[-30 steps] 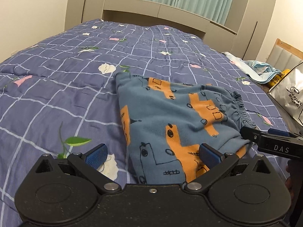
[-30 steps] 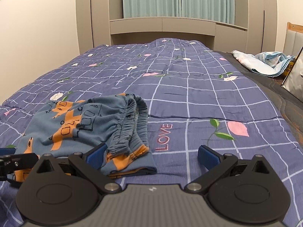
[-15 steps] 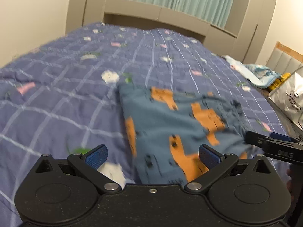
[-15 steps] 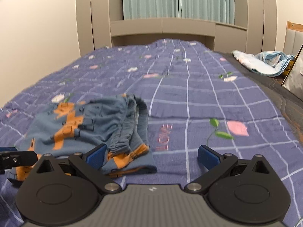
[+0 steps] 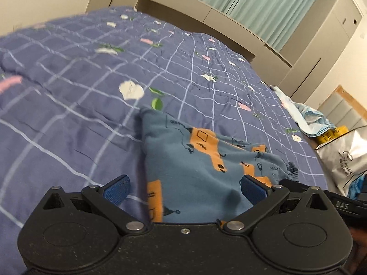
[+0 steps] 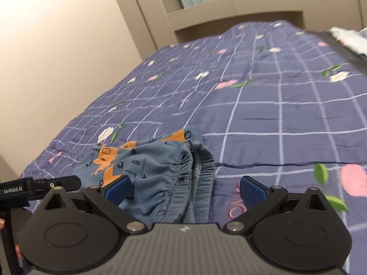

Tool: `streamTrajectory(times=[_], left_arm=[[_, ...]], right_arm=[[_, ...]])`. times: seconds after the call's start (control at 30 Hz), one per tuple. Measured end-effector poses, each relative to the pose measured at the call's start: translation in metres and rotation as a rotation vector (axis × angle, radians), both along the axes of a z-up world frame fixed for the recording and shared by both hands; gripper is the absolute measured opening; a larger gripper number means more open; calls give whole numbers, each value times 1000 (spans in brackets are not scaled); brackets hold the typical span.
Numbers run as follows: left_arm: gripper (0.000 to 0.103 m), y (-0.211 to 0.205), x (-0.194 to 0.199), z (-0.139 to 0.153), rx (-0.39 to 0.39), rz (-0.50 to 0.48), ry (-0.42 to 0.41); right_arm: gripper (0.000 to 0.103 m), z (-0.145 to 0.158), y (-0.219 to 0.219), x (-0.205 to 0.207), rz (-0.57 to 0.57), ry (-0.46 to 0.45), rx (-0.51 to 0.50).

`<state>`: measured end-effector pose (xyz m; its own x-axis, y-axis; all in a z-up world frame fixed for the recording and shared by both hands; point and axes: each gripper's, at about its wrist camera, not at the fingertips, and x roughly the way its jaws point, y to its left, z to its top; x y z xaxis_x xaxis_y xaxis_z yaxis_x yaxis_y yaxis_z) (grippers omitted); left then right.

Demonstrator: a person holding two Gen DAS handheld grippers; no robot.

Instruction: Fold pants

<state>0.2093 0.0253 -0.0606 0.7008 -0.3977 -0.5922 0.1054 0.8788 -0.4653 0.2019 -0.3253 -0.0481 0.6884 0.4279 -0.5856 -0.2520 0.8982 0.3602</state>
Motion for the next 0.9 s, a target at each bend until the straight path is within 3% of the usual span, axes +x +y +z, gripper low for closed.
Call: streamTrajectory(times=[0.27, 0.7, 0.9], left_arm=[[102, -12, -10, -15, 96, -16, -104], [102, -12, -11, -16, 102, -15, -115], [102, -13, -12, -12, 119, -4, -75]], right_arm=[[103, -12, 6, 7, 53, -11, -30], [103, -14, 12, 3, 43, -41, -46], [103, -12, 11, 2, 38, -28, -38]])
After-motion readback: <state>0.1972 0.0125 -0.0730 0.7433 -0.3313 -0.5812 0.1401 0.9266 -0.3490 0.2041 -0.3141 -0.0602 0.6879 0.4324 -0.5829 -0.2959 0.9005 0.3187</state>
